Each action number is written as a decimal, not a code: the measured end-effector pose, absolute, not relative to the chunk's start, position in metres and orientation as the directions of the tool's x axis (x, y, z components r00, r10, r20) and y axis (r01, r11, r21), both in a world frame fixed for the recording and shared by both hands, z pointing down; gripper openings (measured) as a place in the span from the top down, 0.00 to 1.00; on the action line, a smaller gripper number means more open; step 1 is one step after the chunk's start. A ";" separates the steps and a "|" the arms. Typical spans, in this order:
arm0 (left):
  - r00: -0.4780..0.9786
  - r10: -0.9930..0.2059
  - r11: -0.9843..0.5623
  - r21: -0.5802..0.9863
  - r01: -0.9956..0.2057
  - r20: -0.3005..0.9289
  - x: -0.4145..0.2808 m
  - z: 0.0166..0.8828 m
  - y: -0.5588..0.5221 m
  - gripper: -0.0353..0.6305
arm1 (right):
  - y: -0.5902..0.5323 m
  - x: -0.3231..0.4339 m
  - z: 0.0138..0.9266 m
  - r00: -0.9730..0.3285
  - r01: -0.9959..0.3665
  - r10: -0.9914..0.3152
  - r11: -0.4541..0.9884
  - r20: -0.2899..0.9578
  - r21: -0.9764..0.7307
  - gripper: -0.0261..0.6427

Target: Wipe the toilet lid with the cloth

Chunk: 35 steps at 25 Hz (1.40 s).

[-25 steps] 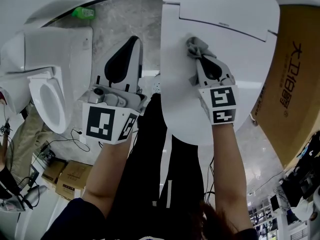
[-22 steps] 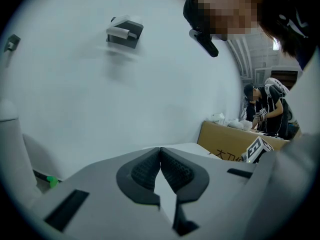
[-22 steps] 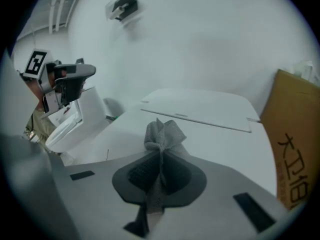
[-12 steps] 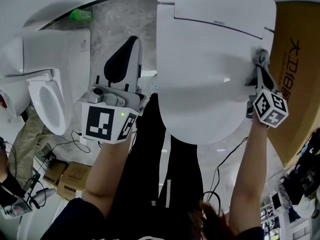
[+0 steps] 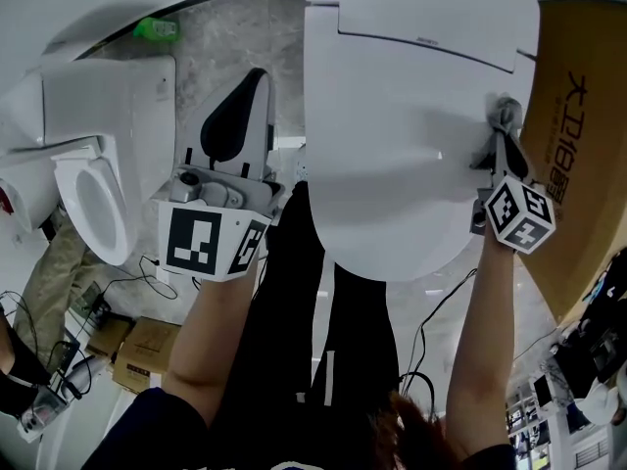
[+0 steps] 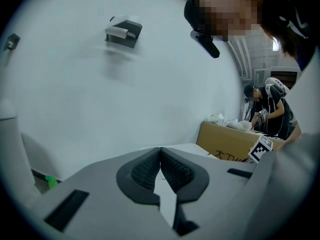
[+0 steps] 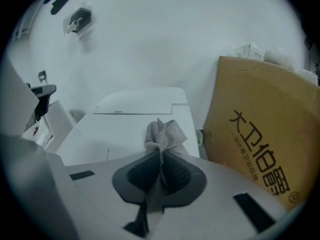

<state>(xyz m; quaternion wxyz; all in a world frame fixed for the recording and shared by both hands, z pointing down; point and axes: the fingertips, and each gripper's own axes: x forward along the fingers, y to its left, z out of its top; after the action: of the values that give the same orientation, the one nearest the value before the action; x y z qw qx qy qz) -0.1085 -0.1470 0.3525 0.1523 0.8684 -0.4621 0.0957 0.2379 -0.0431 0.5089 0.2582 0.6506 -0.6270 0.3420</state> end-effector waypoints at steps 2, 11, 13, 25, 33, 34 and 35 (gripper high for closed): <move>0.553 -0.774 -0.525 0.177 -0.833 0.309 -0.108 0.354 -0.147 0.92 | -0.047 0.215 0.509 -0.061 -0.994 -0.642 -0.029 0.765 -0.103 0.91; 0.547 -0.777 -0.521 0.168 -0.837 0.311 -0.114 0.354 -0.146 0.92 | -0.066 0.066 0.508 -0.323 -0.945 -0.605 0.244 0.728 -0.217 0.91; 0.545 -0.779 -0.520 0.166 -0.838 0.310 -0.115 0.353 -0.147 0.92 | -0.068 0.024 0.505 -0.383 -0.917 -0.563 0.330 0.733 -0.225 0.91; 0.533 -0.786 -0.508 0.164 -0.846 0.313 -0.122 0.354 -0.145 0.92 | -0.048 -0.098 0.506 -0.550 -0.762 -0.379 0.593 0.744 -0.261 0.91; 0.539 -0.783 -0.516 0.159 -0.842 0.309 -0.119 0.351 -0.139 0.92 | -0.033 -0.082 0.506 -0.560 -0.751 -0.368 0.604 0.742 -0.267 0.91; 0.539 -0.784 -0.517 0.158 -0.842 0.308 -0.119 0.350 -0.139 0.92 | -0.031 -0.076 0.506 -0.557 -0.757 -0.374 0.597 0.742 -0.267 0.91; 0.539 -0.785 -0.517 0.156 -0.842 0.307 -0.118 0.349 -0.138 0.92 | -0.030 -0.070 0.506 -0.551 -0.763 -0.380 0.589 0.743 -0.265 0.91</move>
<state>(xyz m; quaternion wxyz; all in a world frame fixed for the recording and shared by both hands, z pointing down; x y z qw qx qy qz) -0.1185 -0.1382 0.3491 0.1441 0.8652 -0.4699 0.0993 -0.0698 -0.0297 0.5059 0.3252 0.3445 -0.8299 0.2947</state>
